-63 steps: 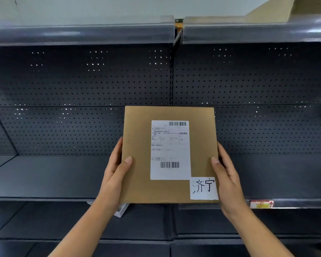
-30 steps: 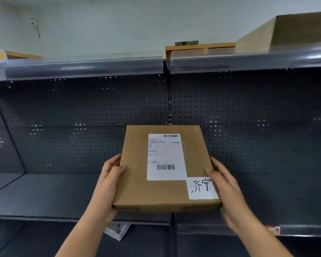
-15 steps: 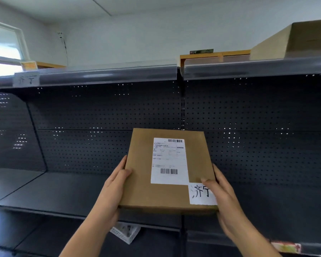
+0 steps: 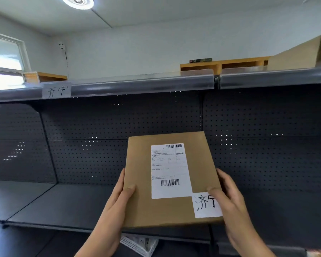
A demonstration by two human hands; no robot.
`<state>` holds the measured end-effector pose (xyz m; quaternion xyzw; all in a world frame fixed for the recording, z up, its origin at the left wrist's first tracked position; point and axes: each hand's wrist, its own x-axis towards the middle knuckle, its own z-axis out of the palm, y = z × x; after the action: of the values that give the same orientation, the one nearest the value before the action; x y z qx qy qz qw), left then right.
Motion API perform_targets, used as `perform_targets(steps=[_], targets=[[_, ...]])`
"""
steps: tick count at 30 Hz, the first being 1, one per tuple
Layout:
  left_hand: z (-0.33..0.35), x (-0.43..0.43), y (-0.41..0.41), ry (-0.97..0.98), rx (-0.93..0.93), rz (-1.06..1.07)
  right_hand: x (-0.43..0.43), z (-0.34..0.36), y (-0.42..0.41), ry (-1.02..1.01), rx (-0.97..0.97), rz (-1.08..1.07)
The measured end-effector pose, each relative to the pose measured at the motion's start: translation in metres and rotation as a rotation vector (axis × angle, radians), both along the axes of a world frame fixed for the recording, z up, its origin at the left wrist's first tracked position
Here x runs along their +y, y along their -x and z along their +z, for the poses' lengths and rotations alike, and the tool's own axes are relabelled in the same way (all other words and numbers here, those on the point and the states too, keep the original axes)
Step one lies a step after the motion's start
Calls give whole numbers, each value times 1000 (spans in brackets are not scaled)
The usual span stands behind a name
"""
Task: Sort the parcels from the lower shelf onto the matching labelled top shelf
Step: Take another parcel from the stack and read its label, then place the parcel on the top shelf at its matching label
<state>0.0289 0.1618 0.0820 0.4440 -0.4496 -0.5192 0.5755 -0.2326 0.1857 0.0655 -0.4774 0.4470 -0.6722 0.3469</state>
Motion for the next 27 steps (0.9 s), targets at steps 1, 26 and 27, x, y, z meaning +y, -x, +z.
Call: perform_targets(steps=[1,26,27], targets=[[0,-1,-6,5,3,10,-1,1,-5,1,24,22],[72,32,-291,164,-9,414,-39,77,-280,162,352,529],[74,34,-302,161,-11,426,-38,78,-291,170,354,529]])
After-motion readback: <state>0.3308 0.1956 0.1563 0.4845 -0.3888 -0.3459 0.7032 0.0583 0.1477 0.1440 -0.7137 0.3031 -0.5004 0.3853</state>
